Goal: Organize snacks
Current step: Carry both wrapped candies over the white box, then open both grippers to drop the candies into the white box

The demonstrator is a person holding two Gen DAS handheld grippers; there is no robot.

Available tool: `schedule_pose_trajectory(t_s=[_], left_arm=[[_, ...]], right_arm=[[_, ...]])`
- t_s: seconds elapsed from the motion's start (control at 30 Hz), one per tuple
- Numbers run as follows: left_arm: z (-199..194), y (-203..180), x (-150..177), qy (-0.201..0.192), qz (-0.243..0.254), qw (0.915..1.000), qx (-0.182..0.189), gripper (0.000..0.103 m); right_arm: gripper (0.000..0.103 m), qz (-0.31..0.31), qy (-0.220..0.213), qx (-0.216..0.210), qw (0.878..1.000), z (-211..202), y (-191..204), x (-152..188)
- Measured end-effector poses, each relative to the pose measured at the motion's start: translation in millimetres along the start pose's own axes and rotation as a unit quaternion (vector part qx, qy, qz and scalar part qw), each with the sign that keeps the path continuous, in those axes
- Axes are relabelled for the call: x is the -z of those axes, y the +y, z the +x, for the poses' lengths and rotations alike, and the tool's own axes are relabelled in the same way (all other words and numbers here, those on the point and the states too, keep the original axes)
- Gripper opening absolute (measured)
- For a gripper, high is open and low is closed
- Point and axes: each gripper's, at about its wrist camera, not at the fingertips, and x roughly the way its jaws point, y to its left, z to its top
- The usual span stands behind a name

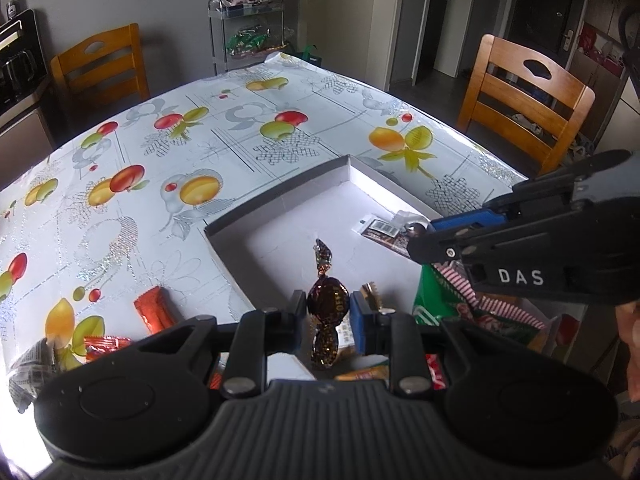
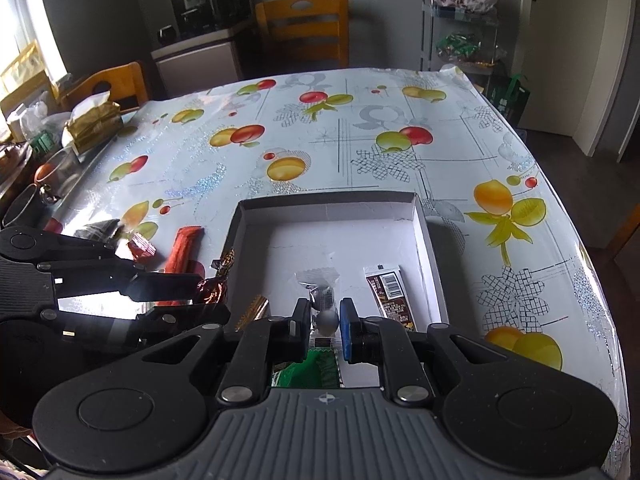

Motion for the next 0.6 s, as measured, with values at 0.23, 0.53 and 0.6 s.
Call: schedule_pose_trajectory(t_s=[0.23, 0.53, 0.6], left_arm=[[12, -6, 7, 0.023, 0.006, 0.9995, 0.02, 0.021], [28, -7, 4, 0.038, 0.004, 0.9988, 0.029, 0.021], [31, -6, 4, 0.042, 0.003, 0.9986, 0.031, 0.021]], right_arm=[[0.017, -0.005, 0.01, 0.01, 1.0, 6, -1, 5], [0.017, 0.006, 0.028, 0.018, 0.999, 14, -10, 9], [0.017, 0.006, 0.032, 0.019, 0.999, 16, -11, 10]])
